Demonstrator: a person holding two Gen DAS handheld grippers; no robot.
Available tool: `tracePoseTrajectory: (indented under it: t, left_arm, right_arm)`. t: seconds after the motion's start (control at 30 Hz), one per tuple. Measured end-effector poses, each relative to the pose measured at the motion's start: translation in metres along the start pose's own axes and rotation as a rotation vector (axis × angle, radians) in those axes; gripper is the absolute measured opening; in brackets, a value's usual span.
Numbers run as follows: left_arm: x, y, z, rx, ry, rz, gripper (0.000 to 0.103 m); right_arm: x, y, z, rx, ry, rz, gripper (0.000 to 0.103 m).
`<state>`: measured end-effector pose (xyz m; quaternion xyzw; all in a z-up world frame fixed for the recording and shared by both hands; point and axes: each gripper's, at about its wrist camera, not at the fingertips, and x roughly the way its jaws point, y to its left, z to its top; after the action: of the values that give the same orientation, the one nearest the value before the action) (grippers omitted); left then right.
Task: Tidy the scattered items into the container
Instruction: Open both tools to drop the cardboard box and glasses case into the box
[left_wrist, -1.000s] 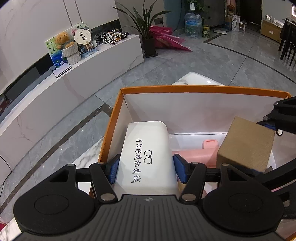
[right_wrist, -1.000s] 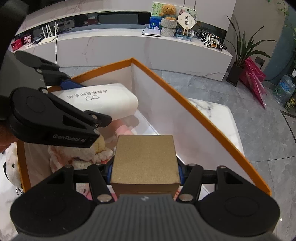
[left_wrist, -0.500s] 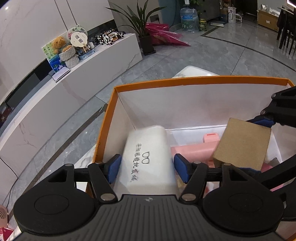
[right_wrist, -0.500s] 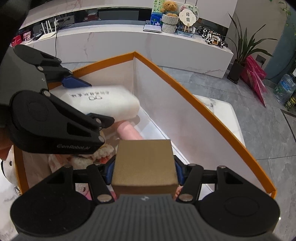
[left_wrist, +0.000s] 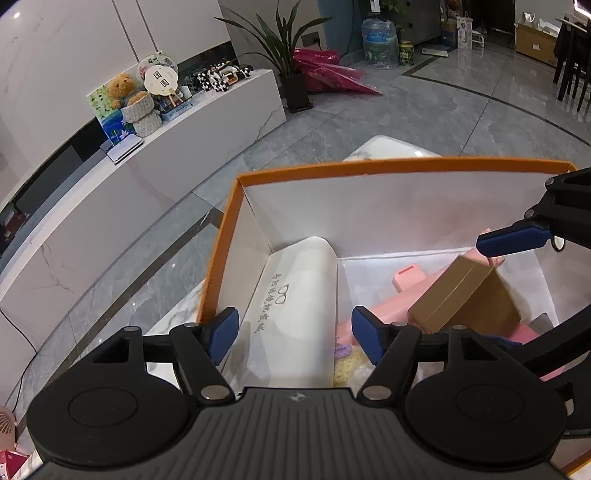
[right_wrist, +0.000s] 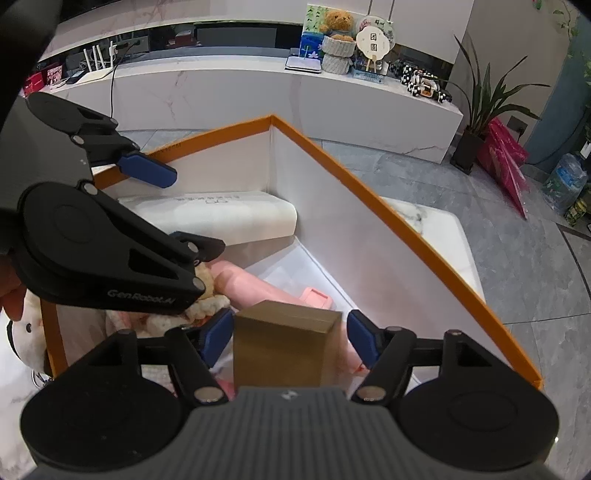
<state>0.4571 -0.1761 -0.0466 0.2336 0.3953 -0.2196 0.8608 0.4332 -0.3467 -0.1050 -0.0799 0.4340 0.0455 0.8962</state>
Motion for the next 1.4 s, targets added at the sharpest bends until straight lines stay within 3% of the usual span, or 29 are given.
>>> tracePoseTrajectory:
  t: [0.53,1.0,1.2,1.4]
  left_arm:
    - [-0.039,0.002,0.006,-0.007,-0.06,0.025,0.083]
    - [-0.102,-0.005,0.003,-0.068,-0.14,0.038,0.084]
    - [-0.137,-0.004,-0.011,-0.113,-0.196,0.034,0.086]
    - [-0.172,0.004,-0.034,-0.231,-0.269,0.014,0.089]
  right_arm:
    - [-0.035,0.004,0.006,-0.006,-0.047,-0.025,0.072]
    - [-0.087,0.009,0.006,-0.019,-0.122,-0.039,0.072]
    - [-0.112,0.015,0.002,-0.022,-0.151,-0.046,0.072]
    - [-0.133,0.029,-0.007,-0.022,-0.187,-0.04,0.072]
